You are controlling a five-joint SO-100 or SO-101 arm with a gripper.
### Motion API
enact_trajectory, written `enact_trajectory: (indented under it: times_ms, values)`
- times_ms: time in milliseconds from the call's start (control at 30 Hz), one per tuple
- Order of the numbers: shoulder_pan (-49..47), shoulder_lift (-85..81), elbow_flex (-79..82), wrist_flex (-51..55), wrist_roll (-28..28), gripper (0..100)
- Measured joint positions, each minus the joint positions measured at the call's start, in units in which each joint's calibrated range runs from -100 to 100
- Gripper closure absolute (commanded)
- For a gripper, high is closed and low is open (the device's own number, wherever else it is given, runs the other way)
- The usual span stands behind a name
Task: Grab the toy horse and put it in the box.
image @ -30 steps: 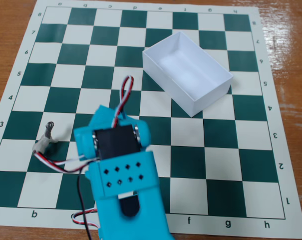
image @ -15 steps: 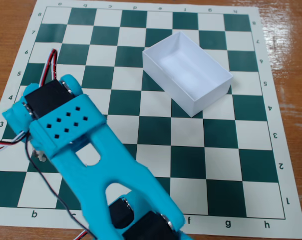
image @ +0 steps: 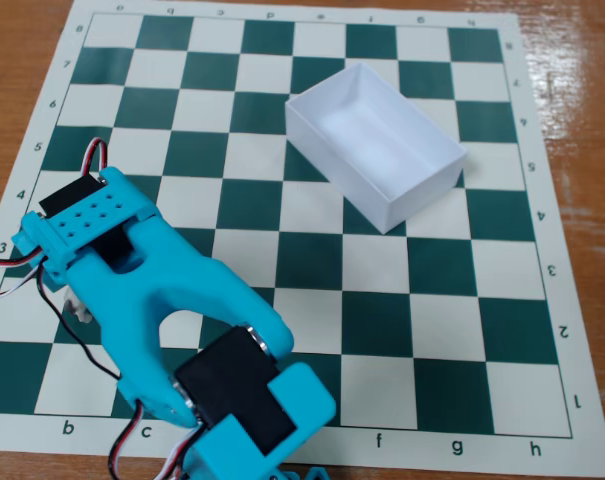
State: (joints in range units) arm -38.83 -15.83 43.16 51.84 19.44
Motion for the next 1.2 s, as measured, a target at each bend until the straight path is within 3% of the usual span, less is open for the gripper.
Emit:
enact_trajectory:
  times_ms: [667,767,867,1200]
  values:
    - [-1.9,16.9,-7.3,-4.3,-2.6,67]
    - [-2.5,19.2,-8.9,-4.3,-3.2,76]
    - [-2.9,21.5,-10.8,-4.3,-3.7,100]
    - [-3.3,23.1,-12.7,-3.3,-4.1,100]
